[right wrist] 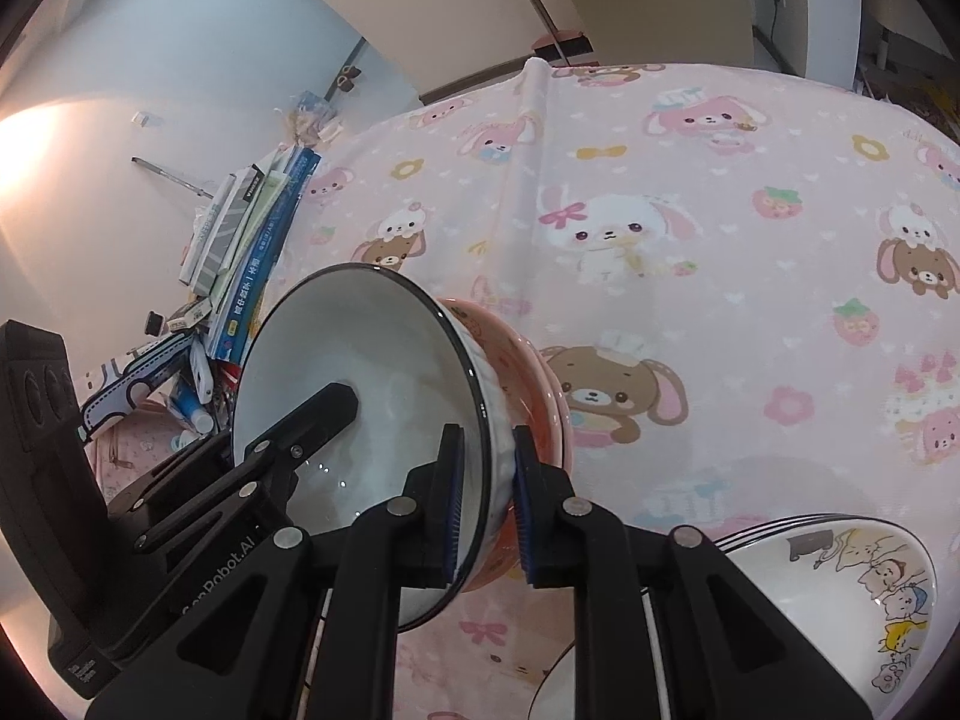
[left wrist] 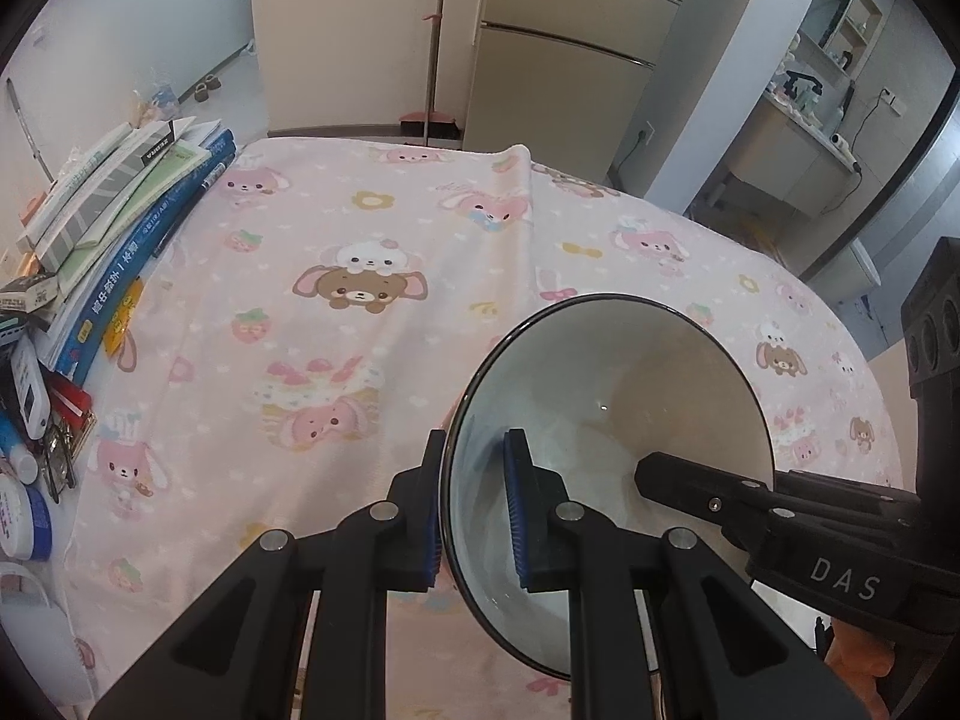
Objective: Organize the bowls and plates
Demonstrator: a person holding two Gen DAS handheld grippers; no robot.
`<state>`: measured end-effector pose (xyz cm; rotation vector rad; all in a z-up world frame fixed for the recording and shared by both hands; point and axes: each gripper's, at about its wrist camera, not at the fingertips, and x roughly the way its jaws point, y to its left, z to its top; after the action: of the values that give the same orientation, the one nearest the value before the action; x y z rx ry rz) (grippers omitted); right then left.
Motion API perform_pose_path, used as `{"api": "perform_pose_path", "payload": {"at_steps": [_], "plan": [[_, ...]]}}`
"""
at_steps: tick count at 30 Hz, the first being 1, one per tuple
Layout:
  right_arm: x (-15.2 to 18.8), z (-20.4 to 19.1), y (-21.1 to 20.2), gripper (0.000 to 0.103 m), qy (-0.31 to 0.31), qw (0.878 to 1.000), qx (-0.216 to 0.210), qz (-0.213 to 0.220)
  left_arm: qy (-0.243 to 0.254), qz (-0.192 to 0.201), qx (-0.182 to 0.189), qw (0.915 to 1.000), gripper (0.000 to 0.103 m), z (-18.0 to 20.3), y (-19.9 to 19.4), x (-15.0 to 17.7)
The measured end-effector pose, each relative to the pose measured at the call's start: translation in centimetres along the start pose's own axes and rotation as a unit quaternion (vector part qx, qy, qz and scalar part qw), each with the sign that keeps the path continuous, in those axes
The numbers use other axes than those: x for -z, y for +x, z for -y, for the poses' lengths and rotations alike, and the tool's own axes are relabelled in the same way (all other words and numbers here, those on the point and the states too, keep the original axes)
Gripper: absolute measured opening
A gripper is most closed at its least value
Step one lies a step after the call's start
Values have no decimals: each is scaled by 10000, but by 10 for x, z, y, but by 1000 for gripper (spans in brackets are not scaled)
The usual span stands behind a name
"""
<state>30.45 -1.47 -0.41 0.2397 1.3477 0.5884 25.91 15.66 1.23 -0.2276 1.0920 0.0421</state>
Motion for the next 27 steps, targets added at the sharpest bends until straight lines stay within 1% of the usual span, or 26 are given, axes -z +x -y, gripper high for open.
{"api": "perform_pose_path", "payload": {"at_steps": [4,9,16,19,21,24,27], "plan": [[2,-6,-2,17,-193,9996,189,90,15,-21,35,10000,17,-1,1,0],[6,-19,0,17,-599,9961,615,184,35,0,-23,10000,18,-2,1,-2],[9,-28,1,17,-870,9919,889,265,101,-6,-16,9999,19,-3,1,-2],[13,-34,0,17,-1054,9863,1212,384,268,16,-30,9996,19,0,2,-2],[15,-39,1,17,-1188,9824,1378,429,275,9,-58,9996,20,0,2,-2],[16,-41,0,17,-1240,9803,1465,462,300,-10,-42,9995,20,0,2,-1],[17,-43,-4,17,-1277,9782,1553,525,313,-44,59,9995,20,0,1,-1]]}}
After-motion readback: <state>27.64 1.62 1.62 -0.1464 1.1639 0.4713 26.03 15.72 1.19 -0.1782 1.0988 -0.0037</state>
